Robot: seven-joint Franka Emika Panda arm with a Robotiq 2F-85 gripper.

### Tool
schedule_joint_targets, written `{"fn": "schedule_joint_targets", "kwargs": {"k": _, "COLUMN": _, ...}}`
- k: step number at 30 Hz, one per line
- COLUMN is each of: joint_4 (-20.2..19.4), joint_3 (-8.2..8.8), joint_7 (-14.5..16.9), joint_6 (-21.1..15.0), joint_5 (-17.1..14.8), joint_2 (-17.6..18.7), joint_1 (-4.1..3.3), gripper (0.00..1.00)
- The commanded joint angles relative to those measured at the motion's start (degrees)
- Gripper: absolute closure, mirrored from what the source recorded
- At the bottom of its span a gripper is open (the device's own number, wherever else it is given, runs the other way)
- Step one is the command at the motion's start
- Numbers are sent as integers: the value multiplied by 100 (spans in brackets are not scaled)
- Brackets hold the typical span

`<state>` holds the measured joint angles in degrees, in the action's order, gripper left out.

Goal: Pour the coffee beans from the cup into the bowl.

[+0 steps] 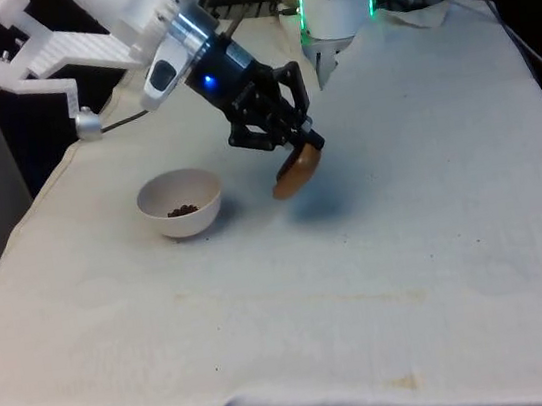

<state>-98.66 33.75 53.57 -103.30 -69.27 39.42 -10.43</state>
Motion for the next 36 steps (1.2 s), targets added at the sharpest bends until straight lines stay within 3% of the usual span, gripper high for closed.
{"fn": "schedule_joint_targets", "kwargs": {"k": 1, "joint_4": -69, "joint_3": 29, "joint_7": -69, "joint_6": -149, "joint_5": 69, "joint_2": -46, "joint_1": -92, "gripper": 99}}
{"fn": "schedule_joint_targets", "kwargs": {"k": 7, "joint_4": -69, "joint_3": -132, "joint_7": -235, "joint_6": -384, "joint_5": 350, "joint_2": -74, "joint_1": -92, "gripper": 99}}
{"fn": "schedule_joint_targets", "kwargs": {"k": 8, "joint_4": 0, "joint_3": -183, "joint_7": -183, "joint_6": -275, "joint_5": 332, "joint_2": -40, "joint_1": 0, "gripper": 99}}
{"fn": "schedule_joint_targets", "kwargs": {"k": 9, "joint_4": -69, "joint_3": -155, "joint_7": -258, "joint_6": -413, "joint_5": 395, "joint_2": -80, "joint_1": -92, "gripper": 99}}
{"fn": "schedule_joint_targets", "kwargs": {"k": 25, "joint_4": -63, "joint_3": -544, "joint_7": -728, "joint_6": -957, "joint_5": 1112, "joint_2": -138, "joint_1": -86, "gripper": 99}}
{"fn": "schedule_joint_targets", "kwargs": {"k": 26, "joint_4": -6, "joint_3": -584, "joint_7": -665, "joint_6": -848, "joint_5": 1066, "joint_2": -103, "joint_1": -6, "gripper": 99}}
{"fn": "schedule_joint_targets", "kwargs": {"k": 27, "joint_4": -63, "joint_3": -584, "joint_7": -791, "joint_6": -1020, "joint_5": 1197, "joint_2": -143, "joint_1": -86, "gripper": 99}}
{"fn": "schedule_joint_targets", "kwargs": {"k": 34, "joint_4": -63, "joint_3": -739, "joint_7": -1014, "joint_6": -1215, "joint_5": 1513, "joint_2": -166, "joint_1": -86, "gripper": 99}}
{"fn": "schedule_joint_targets", "kwargs": {"k": 35, "joint_4": -6, "joint_3": -785, "joint_7": -957, "joint_6": -1123, "joint_5": 1478, "joint_2": -132, "joint_1": -6, "gripper": 99}}
{"fn": "schedule_joint_targets", "kwargs": {"k": 36, "joint_4": -63, "joint_3": -762, "joint_7": -1049, "joint_6": -1243, "joint_5": 1558, "joint_2": -166, "joint_1": -80, "gripper": 99}}
